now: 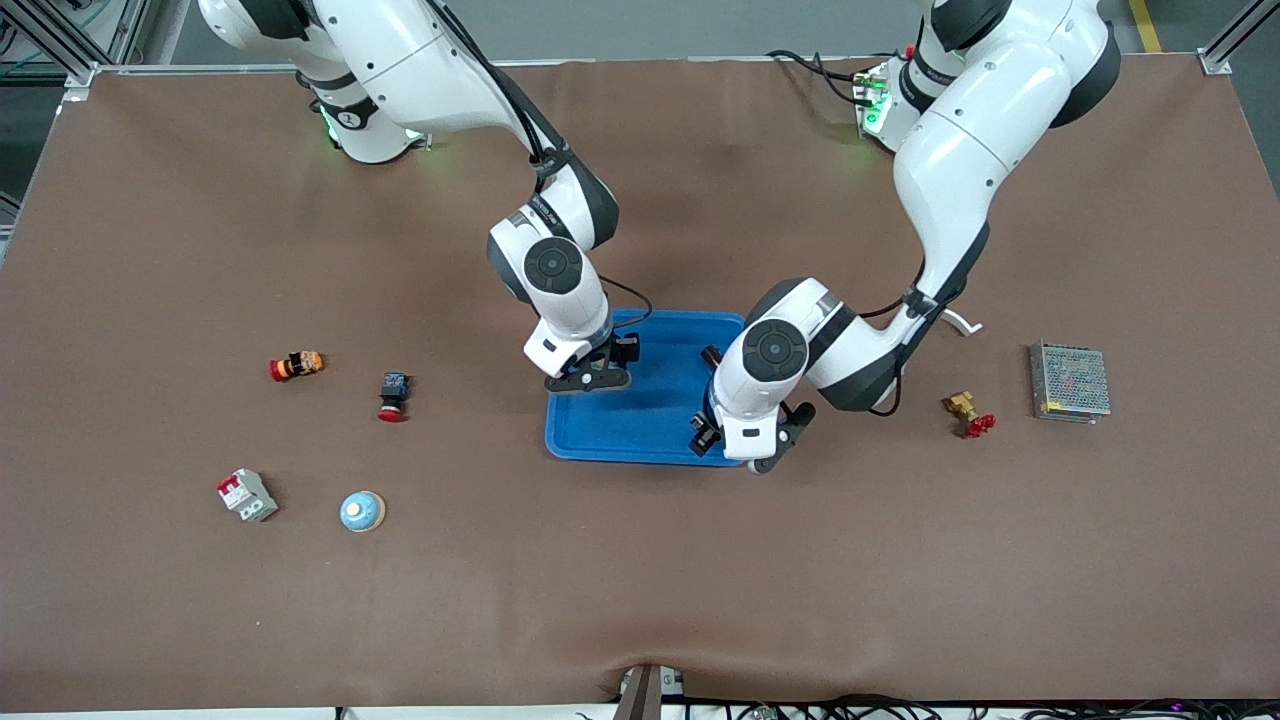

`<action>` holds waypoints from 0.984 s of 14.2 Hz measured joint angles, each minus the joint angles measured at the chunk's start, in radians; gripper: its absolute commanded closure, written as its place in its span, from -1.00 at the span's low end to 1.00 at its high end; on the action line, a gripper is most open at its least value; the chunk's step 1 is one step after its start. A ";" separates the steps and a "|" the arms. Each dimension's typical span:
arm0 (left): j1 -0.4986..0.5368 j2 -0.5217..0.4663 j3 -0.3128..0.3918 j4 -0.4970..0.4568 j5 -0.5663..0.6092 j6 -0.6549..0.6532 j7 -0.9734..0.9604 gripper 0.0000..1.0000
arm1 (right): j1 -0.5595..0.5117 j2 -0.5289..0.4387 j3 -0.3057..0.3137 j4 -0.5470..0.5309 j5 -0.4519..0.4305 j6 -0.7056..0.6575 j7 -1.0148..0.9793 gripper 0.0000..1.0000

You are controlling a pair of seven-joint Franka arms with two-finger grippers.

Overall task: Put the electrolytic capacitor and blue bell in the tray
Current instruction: 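Lower the capacitor and the button into the tray, opening both grippers, then raise the left arm away while the right gripper returns to the button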

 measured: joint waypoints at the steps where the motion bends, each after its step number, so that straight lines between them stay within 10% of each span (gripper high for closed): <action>1: 0.004 -0.013 0.000 0.005 0.000 -0.012 0.001 -1.00 | 0.000 0.000 0.000 0.000 0.000 0.000 0.000 -1.00; 14: 0.183 -0.265 -0.003 0.081 -0.032 -0.356 0.528 -1.00 | -0.174 -0.131 -0.029 0.083 -0.001 -0.290 -0.270 -1.00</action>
